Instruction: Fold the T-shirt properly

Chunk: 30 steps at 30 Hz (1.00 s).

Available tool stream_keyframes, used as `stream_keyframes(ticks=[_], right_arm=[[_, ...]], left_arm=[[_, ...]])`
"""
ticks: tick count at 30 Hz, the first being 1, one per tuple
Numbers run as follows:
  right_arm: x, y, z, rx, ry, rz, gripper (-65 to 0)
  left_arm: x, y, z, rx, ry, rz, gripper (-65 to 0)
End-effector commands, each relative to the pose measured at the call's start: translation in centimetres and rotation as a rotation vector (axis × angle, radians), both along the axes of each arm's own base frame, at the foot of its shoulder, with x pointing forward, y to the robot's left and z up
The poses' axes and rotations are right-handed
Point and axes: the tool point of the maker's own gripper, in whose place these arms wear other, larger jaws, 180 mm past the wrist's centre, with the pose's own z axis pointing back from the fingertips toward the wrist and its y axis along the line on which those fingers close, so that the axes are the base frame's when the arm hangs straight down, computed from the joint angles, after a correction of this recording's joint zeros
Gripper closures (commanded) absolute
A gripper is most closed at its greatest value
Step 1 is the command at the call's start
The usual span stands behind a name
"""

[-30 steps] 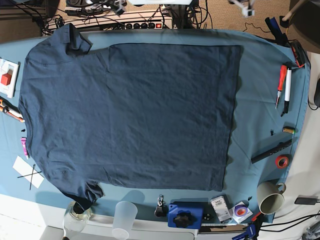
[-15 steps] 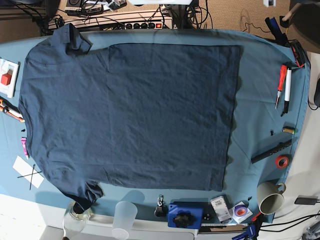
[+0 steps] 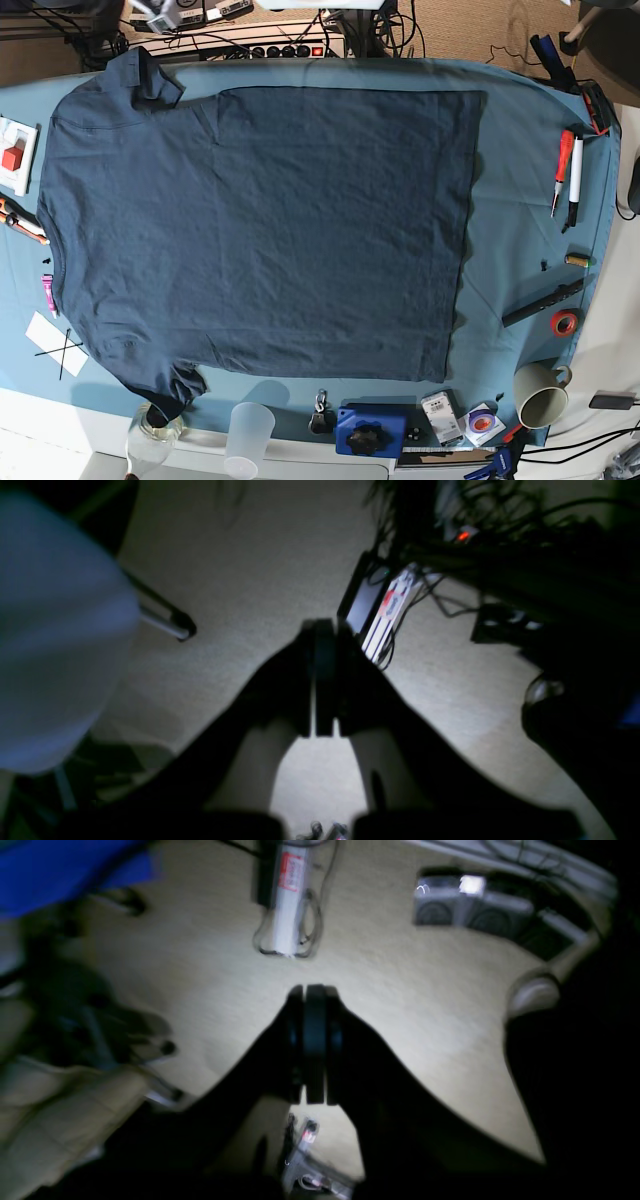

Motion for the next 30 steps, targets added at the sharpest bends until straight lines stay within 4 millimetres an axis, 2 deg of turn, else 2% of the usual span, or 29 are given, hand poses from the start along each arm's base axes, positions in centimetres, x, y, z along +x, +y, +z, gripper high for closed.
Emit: stream_keyframes(ticks=[1, 6, 13, 16, 20, 23, 24, 25, 30], right_arm=[[0.1, -0.3, 1.3, 0.016, -0.013, 0.005, 0.0], [2.7, -1.7, 5.8, 0.053, -0.12, -0.038, 0.0], [8.1, -5.9, 11.0, -0.039, -0.342, -0.086, 0.0], [9.5, -7.8, 12.5, -0.107, -0.406, -0.095, 0.0], [10.6, -9.2, 13.6, -0.154, -0.458, -0.075, -0.8], [11.0, -9.1, 14.1, -0.131, -0.481, -0.094, -27.9], [11.0, -9.0, 14.2, -0.126, -0.482, -0.096, -33.8], [11.0, -9.0, 14.2, -0.125, -0.483, -0.097, -35.8], [10.4, -9.3, 13.1, -0.16, -0.478, -0.152, -35.8]], left_arm=[[-0.2, 0.2, 1.2, 0.013, -0.002, -0.017, 0.0], [2.8, -0.7, 4.8, 0.033, -0.091, -0.092, 0.0], [7.8, -2.1, 9.1, 0.073, -0.241, -0.19, 0.0], [9.0, -2.5, 10.3, 0.084, -0.282, -0.215, 0.0], [9.5, -2.6, 10.7, 0.088, -0.298, -0.221, 0.0], [9.4, -2.6, 10.7, 0.087, -0.297, -0.221, 0.0], [9.5, -2.6, 10.7, 0.087, -0.299, -0.221, 0.0], [9.5, -2.6, 10.7, 0.087, -0.298, -0.221, 0.0], [9.6, -2.6, 10.7, 0.088, -0.302, -0.222, 0.0]])
